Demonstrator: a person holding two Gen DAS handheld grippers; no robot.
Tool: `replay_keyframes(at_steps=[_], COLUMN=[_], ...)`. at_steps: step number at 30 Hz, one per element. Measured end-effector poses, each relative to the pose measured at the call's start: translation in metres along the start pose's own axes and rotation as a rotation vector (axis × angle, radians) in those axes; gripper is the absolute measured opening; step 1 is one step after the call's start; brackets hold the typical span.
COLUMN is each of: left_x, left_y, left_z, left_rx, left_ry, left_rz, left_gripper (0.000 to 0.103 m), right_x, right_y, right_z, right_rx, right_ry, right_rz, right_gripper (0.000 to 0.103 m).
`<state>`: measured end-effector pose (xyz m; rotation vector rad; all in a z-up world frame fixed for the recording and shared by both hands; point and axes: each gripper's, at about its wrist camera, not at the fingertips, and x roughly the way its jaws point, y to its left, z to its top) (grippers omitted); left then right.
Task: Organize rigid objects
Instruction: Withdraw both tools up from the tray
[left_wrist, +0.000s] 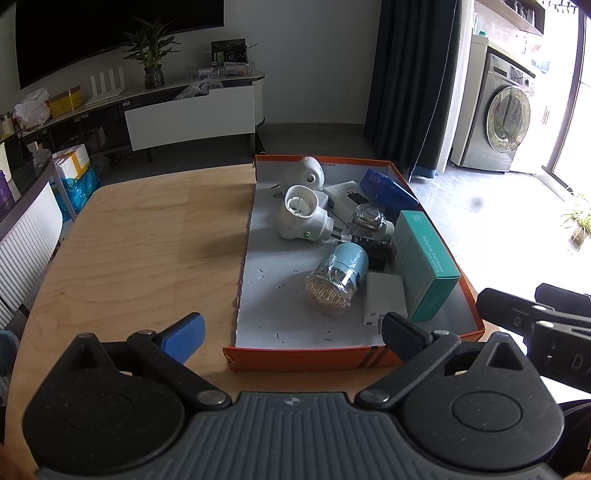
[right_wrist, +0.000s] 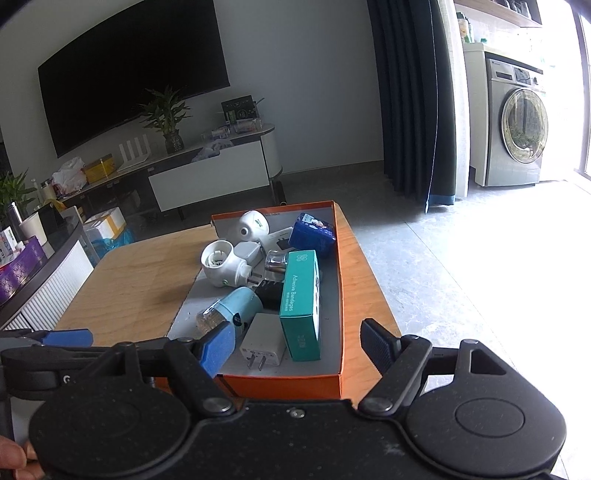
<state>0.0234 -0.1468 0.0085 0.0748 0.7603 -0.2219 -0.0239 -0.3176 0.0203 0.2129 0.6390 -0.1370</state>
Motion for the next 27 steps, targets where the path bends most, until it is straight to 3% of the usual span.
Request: replay_keyframes(at_steps=[27], left_x=[-0.0005], left_y=[0.0065], left_z=[0.0006], left_rx=[-0.018], left_ry=[-0.014], left_rz=[0.008], left_gripper=[0.103], right_x=[0.0045], right_y=[0.008], right_z=[-0.0038], right_rx=[-0.03], right_ry=[0.027], right_rz=[0.01], right_gripper=[0.09])
